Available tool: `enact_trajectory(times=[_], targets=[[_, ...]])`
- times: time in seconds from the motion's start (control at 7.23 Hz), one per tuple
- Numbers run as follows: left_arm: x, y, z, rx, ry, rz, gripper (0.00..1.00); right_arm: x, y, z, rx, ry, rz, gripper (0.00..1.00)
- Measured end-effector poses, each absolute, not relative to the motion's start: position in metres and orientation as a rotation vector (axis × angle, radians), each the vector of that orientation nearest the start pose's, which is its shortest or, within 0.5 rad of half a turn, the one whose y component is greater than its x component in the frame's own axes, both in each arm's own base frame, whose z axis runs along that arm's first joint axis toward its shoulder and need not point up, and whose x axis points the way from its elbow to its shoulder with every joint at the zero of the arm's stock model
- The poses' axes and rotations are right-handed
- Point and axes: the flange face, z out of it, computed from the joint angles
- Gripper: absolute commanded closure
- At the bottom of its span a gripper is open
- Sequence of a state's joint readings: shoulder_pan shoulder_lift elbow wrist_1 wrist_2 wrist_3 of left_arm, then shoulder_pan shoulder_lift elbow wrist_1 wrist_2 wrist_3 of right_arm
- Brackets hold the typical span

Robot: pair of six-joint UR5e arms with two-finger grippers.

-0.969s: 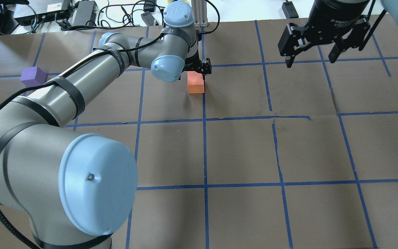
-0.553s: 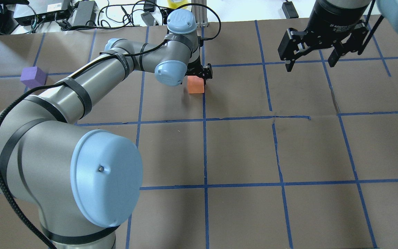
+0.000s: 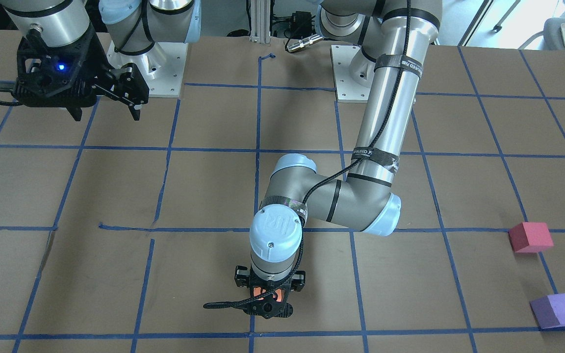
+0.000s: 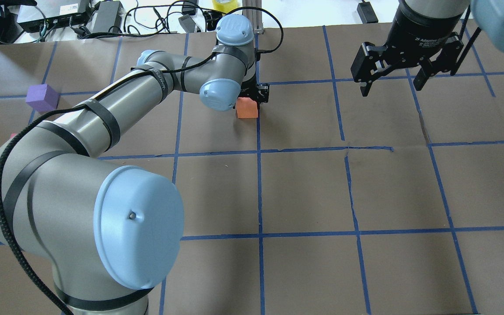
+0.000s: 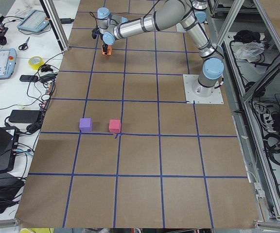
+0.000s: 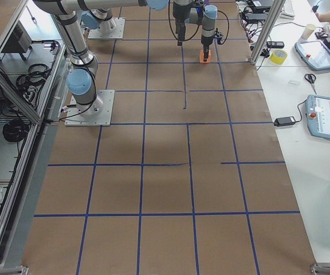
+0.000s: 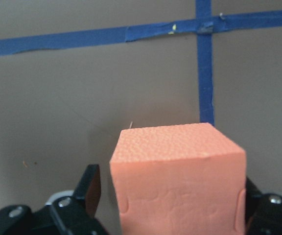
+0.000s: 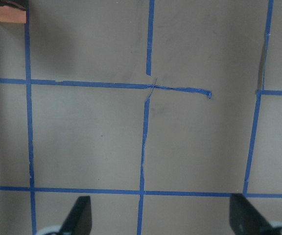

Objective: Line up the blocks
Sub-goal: 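Carry the orange cube with the left gripper toward the purple and pink cubes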

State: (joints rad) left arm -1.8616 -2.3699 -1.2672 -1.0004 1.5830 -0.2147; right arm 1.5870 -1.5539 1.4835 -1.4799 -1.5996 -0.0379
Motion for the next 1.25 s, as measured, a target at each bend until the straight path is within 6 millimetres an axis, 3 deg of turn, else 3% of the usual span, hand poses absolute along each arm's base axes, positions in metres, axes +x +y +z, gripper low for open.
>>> enact_trajectory(times=[0.14,0.42,0.69,0.83,0.97,1.25], targets=[[-0.344,-0.686,0.180,0.116,3.143,-0.118,0.58,0.138,-0.492,0.515,-0.083,3.170,0.027,0.00],[-0.343,-0.686,0.190,0.117,3.130,-0.143,0.75,0.138,-0.490,0.517,-0.081,3.171,0.022,0.00],[-0.334,-0.685,0.219,0.114,3.093,-0.210,0.77,0.138,-0.489,0.517,-0.081,3.171,0.022,0.00],[-0.320,-0.685,0.238,0.082,3.051,-0.247,0.82,0.138,-0.489,0.517,-0.082,3.171,0.022,0.00],[-0.289,-0.687,0.255,0.020,3.030,-0.254,0.84,0.138,-0.489,0.517,-0.083,3.171,0.022,0.00],[-0.195,-0.694,0.291,-0.076,3.040,-0.242,0.96,0.138,-0.489,0.517,-0.084,3.171,0.022,0.00]])
